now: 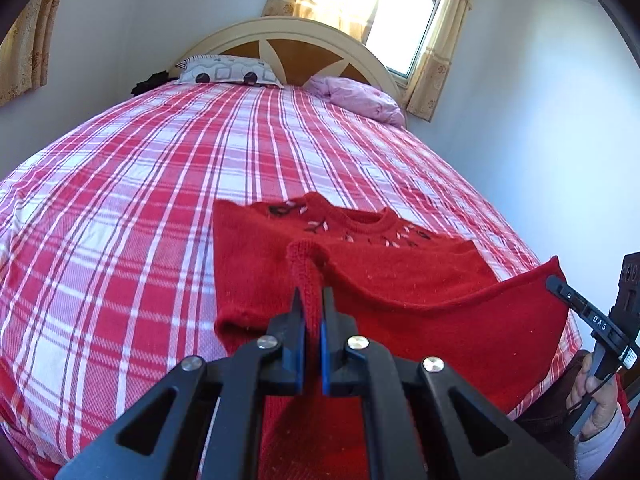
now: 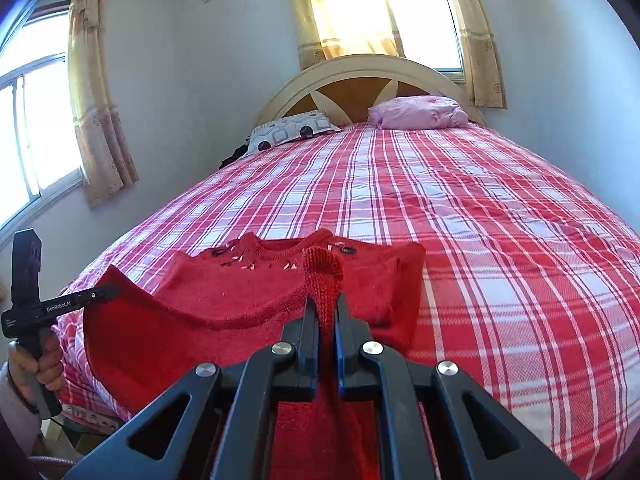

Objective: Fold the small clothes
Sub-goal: 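Lift the hem with both grippers, fold it toward the collar, open both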

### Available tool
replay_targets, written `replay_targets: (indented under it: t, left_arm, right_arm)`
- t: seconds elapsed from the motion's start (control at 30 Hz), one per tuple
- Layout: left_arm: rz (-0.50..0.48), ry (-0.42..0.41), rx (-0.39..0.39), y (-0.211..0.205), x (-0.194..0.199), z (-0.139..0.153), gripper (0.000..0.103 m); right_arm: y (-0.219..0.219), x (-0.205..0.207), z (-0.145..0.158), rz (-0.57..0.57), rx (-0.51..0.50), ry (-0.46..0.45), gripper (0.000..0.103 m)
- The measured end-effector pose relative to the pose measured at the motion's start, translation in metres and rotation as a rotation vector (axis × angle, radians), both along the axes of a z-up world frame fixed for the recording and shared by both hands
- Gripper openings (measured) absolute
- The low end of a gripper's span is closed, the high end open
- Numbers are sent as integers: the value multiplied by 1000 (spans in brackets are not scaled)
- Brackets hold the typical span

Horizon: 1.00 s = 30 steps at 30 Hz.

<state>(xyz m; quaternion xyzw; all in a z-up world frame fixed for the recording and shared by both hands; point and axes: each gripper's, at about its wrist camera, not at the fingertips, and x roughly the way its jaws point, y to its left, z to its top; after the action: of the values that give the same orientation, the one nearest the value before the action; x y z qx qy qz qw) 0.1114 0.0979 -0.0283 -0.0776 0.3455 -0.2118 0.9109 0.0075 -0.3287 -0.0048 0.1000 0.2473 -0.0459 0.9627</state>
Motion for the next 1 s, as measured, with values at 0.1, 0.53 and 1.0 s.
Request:
replay_targets:
  t: [0.1,0.53,1.0]
  left_arm:
    - [11,-10,15,-2,12,6,6]
    - [89,18,-11,-9,120,12,6]
    - [168,171,107,-31,202,-59,7]
  right_arm:
    - [-5,8,9,9,4,-12,5]
    - [-38,121,29,-4,-111,30,5]
    - [-78,231,-55,-60,-132,251,5]
